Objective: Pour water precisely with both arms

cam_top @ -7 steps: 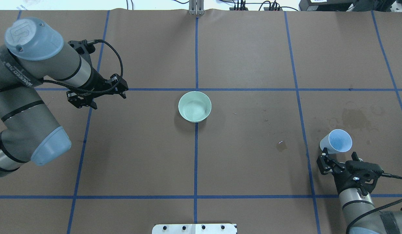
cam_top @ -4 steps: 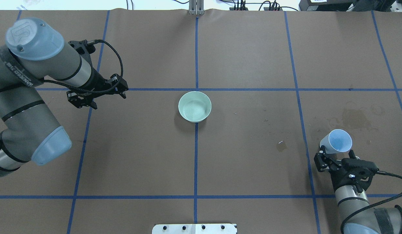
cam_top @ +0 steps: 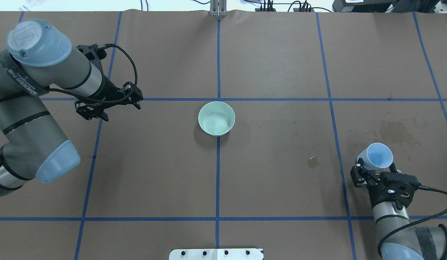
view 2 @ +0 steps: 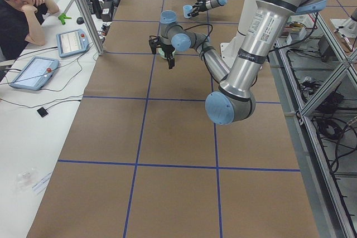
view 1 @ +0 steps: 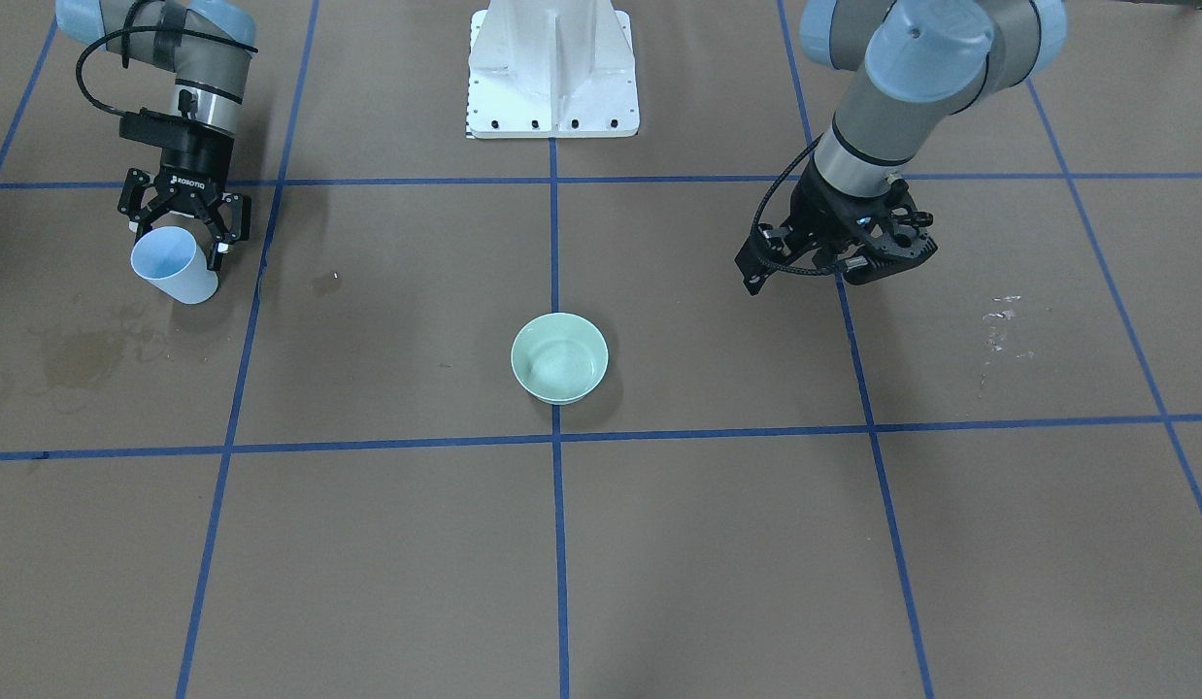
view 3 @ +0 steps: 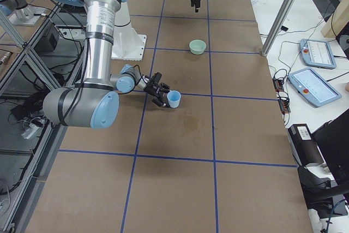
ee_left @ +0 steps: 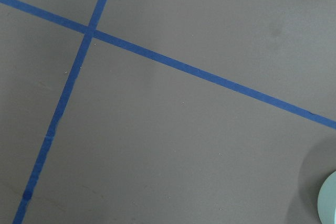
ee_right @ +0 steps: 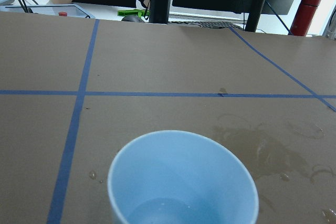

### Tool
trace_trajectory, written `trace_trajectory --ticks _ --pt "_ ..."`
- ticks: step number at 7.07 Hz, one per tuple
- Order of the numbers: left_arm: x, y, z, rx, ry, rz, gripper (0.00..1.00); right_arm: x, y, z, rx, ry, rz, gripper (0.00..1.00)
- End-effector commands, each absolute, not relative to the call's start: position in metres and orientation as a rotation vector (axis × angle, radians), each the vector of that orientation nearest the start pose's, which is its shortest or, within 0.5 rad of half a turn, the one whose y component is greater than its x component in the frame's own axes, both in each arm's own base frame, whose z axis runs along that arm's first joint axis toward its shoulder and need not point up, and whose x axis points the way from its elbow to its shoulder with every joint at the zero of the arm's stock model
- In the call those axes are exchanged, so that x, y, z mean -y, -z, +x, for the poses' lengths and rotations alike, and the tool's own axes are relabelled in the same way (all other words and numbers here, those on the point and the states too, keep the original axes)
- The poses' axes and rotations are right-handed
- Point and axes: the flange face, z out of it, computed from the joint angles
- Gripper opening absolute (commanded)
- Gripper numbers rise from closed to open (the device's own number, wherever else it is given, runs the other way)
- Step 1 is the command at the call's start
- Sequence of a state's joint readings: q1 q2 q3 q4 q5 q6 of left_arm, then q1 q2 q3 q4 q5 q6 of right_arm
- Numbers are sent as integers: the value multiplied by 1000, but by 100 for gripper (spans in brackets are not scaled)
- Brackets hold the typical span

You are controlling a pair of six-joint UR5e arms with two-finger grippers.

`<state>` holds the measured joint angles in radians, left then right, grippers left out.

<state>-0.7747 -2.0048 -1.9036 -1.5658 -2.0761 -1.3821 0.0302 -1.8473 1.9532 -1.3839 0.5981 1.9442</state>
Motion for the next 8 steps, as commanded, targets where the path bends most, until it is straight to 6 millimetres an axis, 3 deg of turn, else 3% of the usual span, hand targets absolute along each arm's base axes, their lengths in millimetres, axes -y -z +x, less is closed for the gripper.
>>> trace_trajectory --ticks 1,5,7,8 --pt "477 -272 366 -884 357 -84 100 231 -557 -377 425 -512 918 99" --pt "477 -272 366 -884 356 -84 100 236 -560 -375 409 -513 924 99" --pt "478 -273 367 -881 357 -85 100 251 -546 -405 419 -529 931 99" --pt "478 -273 367 -881 357 -85 100 257 -540 -410 415 -524 936 99"
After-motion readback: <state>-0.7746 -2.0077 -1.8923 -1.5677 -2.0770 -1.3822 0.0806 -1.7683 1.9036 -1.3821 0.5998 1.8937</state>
